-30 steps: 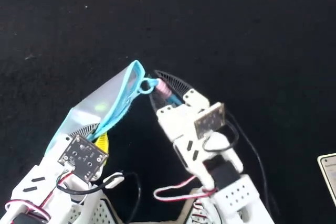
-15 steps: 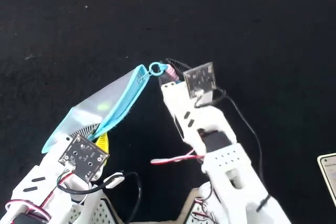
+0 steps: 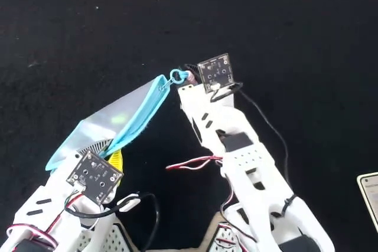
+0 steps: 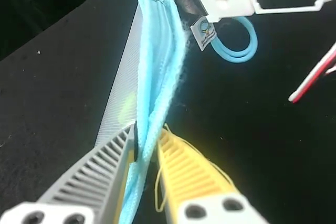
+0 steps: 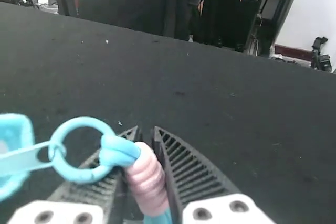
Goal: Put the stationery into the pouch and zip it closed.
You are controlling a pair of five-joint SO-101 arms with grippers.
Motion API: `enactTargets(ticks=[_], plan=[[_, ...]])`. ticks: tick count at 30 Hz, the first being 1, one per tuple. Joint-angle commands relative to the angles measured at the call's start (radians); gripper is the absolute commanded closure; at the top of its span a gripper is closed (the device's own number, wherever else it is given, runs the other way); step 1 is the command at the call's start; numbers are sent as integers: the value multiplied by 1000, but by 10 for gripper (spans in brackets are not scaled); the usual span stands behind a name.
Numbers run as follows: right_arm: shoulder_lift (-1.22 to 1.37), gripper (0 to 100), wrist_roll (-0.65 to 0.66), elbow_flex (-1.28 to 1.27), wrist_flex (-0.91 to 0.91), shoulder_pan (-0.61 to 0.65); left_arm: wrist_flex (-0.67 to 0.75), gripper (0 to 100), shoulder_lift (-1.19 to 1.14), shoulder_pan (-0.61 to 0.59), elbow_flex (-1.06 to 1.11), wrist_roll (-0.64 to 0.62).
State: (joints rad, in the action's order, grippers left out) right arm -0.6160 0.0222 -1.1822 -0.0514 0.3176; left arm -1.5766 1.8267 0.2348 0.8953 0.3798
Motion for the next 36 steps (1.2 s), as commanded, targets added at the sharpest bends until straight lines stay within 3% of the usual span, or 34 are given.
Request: enactTargets(ticks=[1, 11, 14, 18, 24, 31, 36], plan=[[10, 988, 3, 62, -25, -54, -12, 970, -3, 1, 1, 2], [10, 981, 2, 62, -15, -46, -12, 970, -3, 1, 1, 2], [7, 905, 2, 62, 2, -44, -12, 970, -3, 1, 1, 2], [-91, 830, 2, 64, 103, -25, -12, 970, -3, 1, 2, 2], [-444, 828, 8, 64, 442, 80, 8, 970, -3, -8, 2, 8], [-885, 826, 9, 119, 784, 110, 164, 970, -6, -24, 2, 8], [-1064, 828, 34, 166, 936, 89, 440, 970, -11, -193, 39, 5]])
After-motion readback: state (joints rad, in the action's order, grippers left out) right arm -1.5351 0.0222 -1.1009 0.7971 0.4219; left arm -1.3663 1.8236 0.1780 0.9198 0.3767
